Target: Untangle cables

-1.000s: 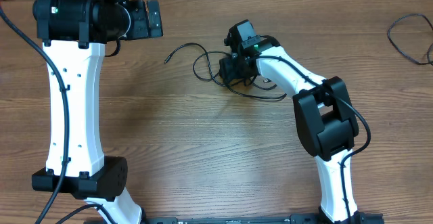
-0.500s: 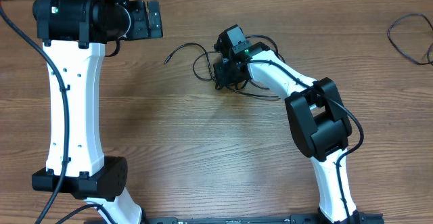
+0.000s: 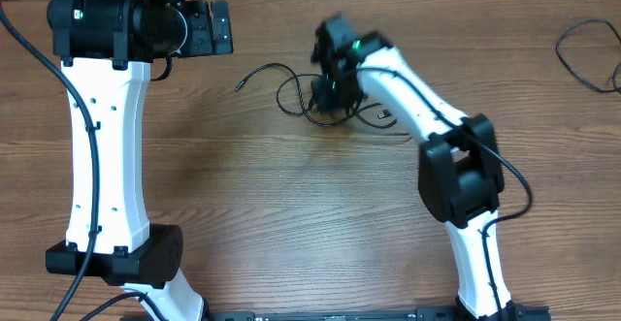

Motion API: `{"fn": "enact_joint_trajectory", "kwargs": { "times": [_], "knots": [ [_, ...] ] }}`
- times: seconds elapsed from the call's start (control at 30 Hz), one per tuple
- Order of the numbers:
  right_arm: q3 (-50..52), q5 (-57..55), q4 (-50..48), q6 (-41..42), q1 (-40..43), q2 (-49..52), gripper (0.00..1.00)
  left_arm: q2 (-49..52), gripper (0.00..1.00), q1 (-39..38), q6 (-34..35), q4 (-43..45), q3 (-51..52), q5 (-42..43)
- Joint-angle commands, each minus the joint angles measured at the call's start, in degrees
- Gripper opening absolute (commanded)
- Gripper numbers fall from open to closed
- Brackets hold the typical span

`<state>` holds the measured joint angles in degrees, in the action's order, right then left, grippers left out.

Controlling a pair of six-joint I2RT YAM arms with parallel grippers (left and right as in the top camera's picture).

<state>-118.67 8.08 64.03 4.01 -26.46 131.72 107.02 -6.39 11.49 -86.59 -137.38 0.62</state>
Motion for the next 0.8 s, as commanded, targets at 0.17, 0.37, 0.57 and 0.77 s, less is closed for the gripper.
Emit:
{"fn": "enact_joint_trajectory", "kwargs": {
  "times": [0.17,0.37,0.57,0.77],
  "knots": [
    [-29.0,-11.8,6.8,-1.3,6.5,-18.2,0.04,0.6,1.00,-0.4,-1.2,0.5,-0.2,-0.8],
    [-42.0,-14.1,3.0,-2.6,13.6,-25.9,0.04,0.7,1.00,-0.4,-1.2,1.6,-0.2,-0.8],
    [-46.1,-14.1,-1.4,-2.9,24.7,-29.8,0.04,1.3,1.00,-0.4,-1.2,1.7,-0.2,-0.8],
    [-46.0,-14.1,-1.4,-3.0,37.4,-30.1,0.04,1.9,1.00,-0.4,-1.2,1.6,-0.2,-0.8]
  ]
}}
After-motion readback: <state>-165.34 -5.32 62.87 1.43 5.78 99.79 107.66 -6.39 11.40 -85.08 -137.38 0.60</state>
